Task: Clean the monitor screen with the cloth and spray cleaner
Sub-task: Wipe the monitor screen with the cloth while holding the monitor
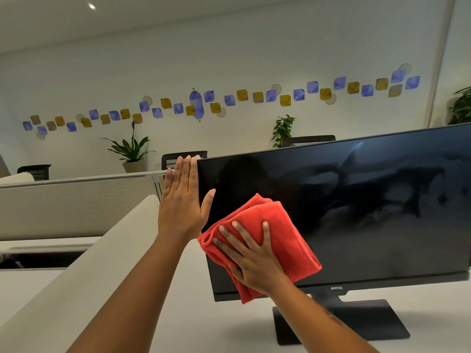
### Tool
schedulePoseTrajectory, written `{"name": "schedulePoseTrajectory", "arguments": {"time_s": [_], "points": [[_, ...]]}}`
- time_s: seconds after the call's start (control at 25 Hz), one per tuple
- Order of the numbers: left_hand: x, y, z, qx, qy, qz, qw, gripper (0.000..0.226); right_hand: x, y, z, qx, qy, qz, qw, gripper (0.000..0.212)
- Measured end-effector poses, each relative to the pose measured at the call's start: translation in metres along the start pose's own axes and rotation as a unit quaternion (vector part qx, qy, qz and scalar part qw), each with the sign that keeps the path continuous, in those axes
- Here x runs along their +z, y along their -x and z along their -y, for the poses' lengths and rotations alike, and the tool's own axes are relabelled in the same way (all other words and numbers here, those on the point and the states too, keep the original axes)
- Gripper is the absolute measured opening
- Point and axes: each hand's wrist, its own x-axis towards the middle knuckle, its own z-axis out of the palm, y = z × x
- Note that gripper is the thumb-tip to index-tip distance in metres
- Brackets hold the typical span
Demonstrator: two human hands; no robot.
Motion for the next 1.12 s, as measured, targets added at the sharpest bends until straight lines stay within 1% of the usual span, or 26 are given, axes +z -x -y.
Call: {"name": "schedulePoseTrajectory", "arguments": {"time_s": [0.08, 0.12, 0.2, 0.28, 0.32, 0.4, 0.44, 0.48, 0.52, 0.56, 0.68, 0.76, 0.8, 0.88, 1.0, 1.12], "points": [[-0.002, -0.001, 0.001, 0.009, -0.004, 0.005, 1.000, 0.070, 0.004, 0.013, -0.014, -0.008, 0.021, -0.008, 1.000, 0.062], [-0.003, -0.003, 0.001, 0.014, -0.004, 0.006, 1.000, 0.069, 0.003, 0.016, -0.022, 0.017, 0.017, -0.017, 1.000, 0.063], [-0.004, -0.004, -0.001, 0.016, -0.006, 0.004, 1.000, 0.069, -0.002, 0.018, -0.037, 0.110, -0.017, -0.034, 0.993, 0.065], [-0.003, -0.004, -0.003, 0.009, -0.008, 0.003, 1.000, 0.070, -0.009, 0.013, -0.051, 0.206, -0.046, -0.053, 0.976, 0.069], [-0.003, -0.004, -0.002, 0.005, -0.010, 0.003, 1.000, 0.070, -0.012, 0.007, -0.058, 0.252, -0.055, -0.062, 0.964, 0.069], [-0.002, -0.005, -0.001, 0.005, -0.015, 0.007, 1.000, 0.069, -0.020, -0.018, -0.068, 0.353, -0.066, -0.088, 0.929, 0.068], [-0.002, -0.005, -0.001, 0.007, -0.017, 0.007, 1.000, 0.069, -0.024, -0.034, -0.072, 0.395, -0.070, -0.101, 0.910, 0.067], [-0.001, -0.006, -0.001, 0.010, -0.018, 0.006, 1.000, 0.069, -0.029, -0.051, -0.074, 0.420, -0.072, -0.106, 0.898, 0.067], [-0.001, -0.006, -0.002, 0.013, -0.018, 0.002, 1.000, 0.069, -0.033, -0.064, -0.075, 0.423, -0.070, -0.105, 0.897, 0.067], [0.000, -0.005, -0.001, 0.013, -0.017, 0.000, 1.000, 0.069, -0.035, -0.073, -0.073, 0.407, -0.065, -0.100, 0.906, 0.066], [0.002, -0.002, 0.003, 0.001, -0.019, -0.002, 1.000, 0.070, -0.032, -0.073, -0.067, 0.299, -0.044, -0.089, 0.949, 0.066], [0.002, -0.002, 0.002, -0.003, -0.038, -0.005, 0.999, 0.071, -0.031, -0.063, -0.076, 0.248, -0.040, -0.088, 0.964, 0.065], [0.002, -0.003, 0.000, -0.001, -0.049, -0.008, 0.999, 0.072, -0.031, -0.060, -0.083, 0.240, -0.038, -0.089, 0.966, 0.065], [0.002, -0.007, -0.009, -0.006, -0.057, -0.009, 0.998, 0.072, -0.033, -0.053, -0.101, 0.255, -0.044, -0.093, 0.961, 0.063], [0.004, -0.008, -0.016, -0.030, -0.065, -0.001, 0.997, 0.071, -0.034, -0.037, -0.133, 0.302, -0.042, -0.099, 0.947, 0.064], [0.005, -0.006, -0.014, -0.031, -0.070, 0.004, 0.997, 0.072, -0.037, -0.017, -0.167, 0.348, -0.042, -0.102, 0.931, 0.064]]}}
